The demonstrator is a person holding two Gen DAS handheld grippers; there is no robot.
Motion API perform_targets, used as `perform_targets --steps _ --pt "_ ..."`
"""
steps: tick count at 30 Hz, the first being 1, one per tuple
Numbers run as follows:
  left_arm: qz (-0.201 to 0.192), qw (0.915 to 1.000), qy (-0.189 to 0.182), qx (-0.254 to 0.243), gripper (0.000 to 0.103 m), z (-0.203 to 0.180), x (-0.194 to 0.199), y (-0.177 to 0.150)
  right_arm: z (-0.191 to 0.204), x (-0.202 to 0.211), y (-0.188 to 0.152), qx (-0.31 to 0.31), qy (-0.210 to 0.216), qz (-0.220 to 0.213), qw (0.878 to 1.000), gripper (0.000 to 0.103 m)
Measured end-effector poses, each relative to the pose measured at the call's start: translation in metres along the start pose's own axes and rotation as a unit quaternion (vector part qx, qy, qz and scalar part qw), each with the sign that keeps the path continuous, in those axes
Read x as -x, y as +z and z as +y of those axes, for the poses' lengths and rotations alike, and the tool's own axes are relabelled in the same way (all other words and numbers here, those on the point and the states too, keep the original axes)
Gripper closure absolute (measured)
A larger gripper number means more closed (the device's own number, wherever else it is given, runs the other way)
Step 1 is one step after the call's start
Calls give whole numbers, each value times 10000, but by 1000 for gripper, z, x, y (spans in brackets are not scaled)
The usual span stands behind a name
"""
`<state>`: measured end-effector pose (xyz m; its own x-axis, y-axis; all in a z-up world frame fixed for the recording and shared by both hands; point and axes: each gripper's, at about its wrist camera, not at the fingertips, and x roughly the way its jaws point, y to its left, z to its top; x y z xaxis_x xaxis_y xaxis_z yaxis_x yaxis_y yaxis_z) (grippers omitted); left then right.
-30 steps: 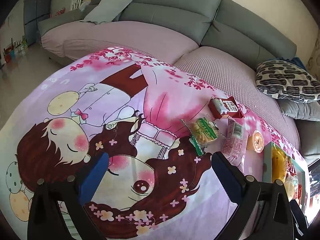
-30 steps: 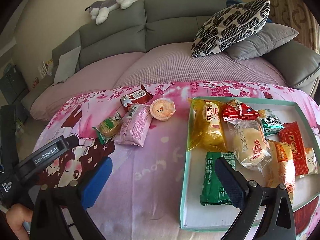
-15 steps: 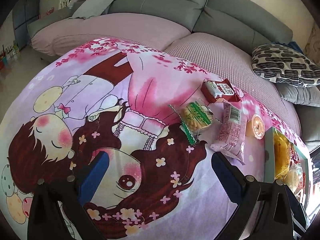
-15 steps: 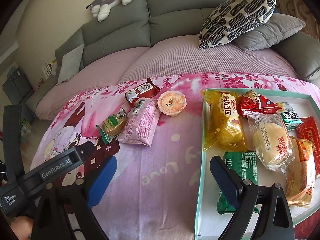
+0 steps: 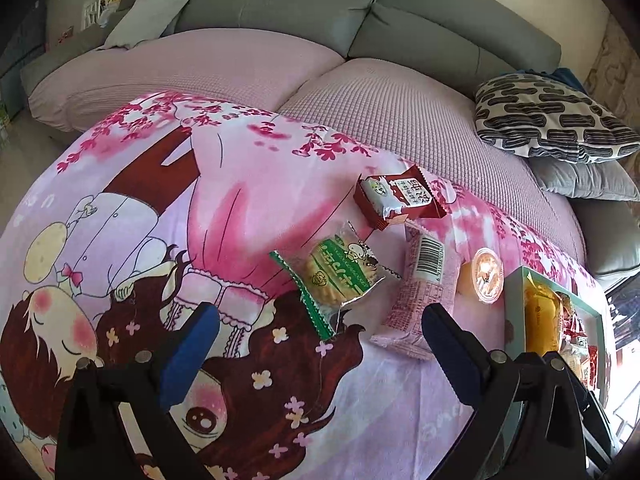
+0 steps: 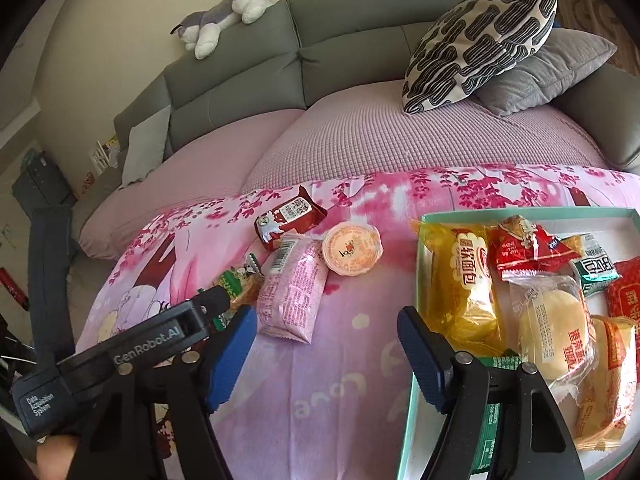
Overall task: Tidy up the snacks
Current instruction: 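Move both open tools over the remaining snacks on the bedspread, then grasp the pink wrapped bar with the right tool while the left tool grasps the green-edged dog packet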
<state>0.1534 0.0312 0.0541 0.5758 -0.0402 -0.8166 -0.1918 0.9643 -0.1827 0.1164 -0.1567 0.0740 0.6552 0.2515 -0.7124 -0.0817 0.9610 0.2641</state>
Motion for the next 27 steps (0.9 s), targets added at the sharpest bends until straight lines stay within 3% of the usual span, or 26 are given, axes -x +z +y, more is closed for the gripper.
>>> perform_targets --steps 11,15,20,22,23,27 --pt "387 9968 -28 -696 3 -5 -35 29 1 -30 24 -69 -23 265 9996 30" --pt "513 9938 -92 -987 11 -15 -43 32 -4 -34 29 -161 -46 369 9992 30" --pt "572 9901 9 -1285 11 -26 -51 35 -7 -38 33 -203 -34 450 9988 30" --pt "602 9894 58 -1324 13 -26 -55 36 -6 -39 33 -204 -29 479 9986 30" --pt "617 9893 63 -1320 22 -26 -56 36 -6 -40 33 -204 -20 500 9985 30" --pt "613 9915 -6 -1149 24 -18 -59 38 -1 -45 33 -157 36 589 9981 30"
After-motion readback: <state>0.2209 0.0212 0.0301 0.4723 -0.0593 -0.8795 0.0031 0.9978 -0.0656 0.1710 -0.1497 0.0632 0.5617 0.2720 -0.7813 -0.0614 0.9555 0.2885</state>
